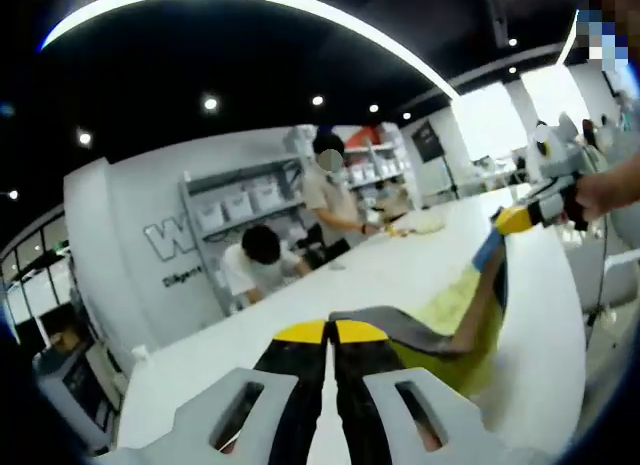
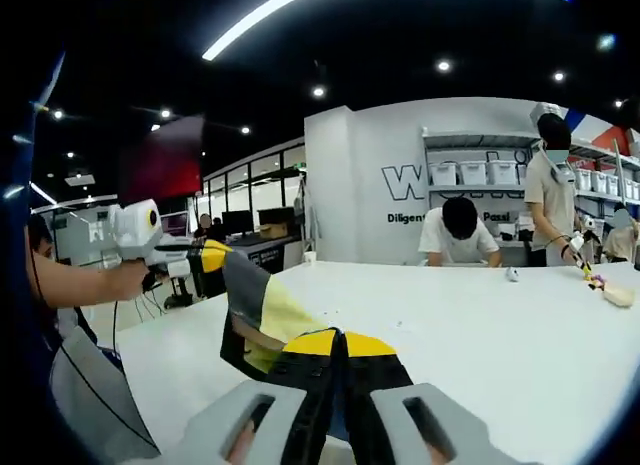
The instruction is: Fold the garment on the visible template until the final outline fits inside the template.
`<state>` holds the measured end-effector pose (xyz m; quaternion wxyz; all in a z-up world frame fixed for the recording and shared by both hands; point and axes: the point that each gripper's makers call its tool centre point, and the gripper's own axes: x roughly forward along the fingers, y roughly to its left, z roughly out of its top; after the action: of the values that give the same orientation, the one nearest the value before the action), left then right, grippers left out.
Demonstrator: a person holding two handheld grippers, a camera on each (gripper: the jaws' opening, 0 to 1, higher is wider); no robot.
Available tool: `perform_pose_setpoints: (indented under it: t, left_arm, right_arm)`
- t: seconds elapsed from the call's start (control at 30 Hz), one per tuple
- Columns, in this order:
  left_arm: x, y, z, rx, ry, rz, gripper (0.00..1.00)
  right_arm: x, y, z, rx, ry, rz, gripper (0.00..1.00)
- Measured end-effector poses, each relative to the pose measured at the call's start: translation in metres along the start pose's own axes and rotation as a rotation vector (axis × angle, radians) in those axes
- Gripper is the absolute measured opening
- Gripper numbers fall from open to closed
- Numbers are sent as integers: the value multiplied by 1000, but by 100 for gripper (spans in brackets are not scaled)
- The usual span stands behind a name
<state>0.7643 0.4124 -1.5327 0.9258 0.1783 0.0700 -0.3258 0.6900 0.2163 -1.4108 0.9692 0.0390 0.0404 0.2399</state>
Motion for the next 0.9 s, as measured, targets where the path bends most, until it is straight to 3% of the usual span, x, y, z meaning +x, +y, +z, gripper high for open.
perform_pose_setpoints:
  t: [0.07,0.17,0.2,0.33,0.37,0.43,0.57,0.6,0.63,0.7,0.8,0.9]
  left_arm:
    - [-6,7,9,-11,-15,15,2]
    - [-21,24,36,-28,-65,47,2]
    - [-33,35,64,-22,-108,64,2]
    - [-41,48,88,8,-145,81,2]
    - [-46,50,103,31,-162,78,2]
    - [-51,49,121,53,-183,73,2]
    - [-54,39,141,72,-203,46,2]
    - [-52,31,154,104,-199,14,2]
    - [-52,28,158,111,-195,2,2]
    - [-51,25,164,113,-189,-14,2]
    - [-52,25,180,127,-197,-15,2]
    - [-52,27,190,141,-183,-10,2]
  right_arm:
    - [2,-2,-1,-5,5,-2,0]
    - [6,-9,-4,-12,9,-11,0]
    - [8,-15,-10,-21,21,-19,0]
    - [8,-12,-23,-19,34,-6,0]
    - [8,-11,-29,-17,47,-2,0]
    - [6,0,-50,-54,102,16,2]
    - [5,13,-78,-22,143,57,23]
    - [5,17,-89,-20,161,57,25]
    - [5,28,-104,-46,185,95,24]
    - [5,40,-111,-24,194,149,24]
    - [6,48,-135,-17,228,143,29]
    - [2,64,-151,-35,273,175,22]
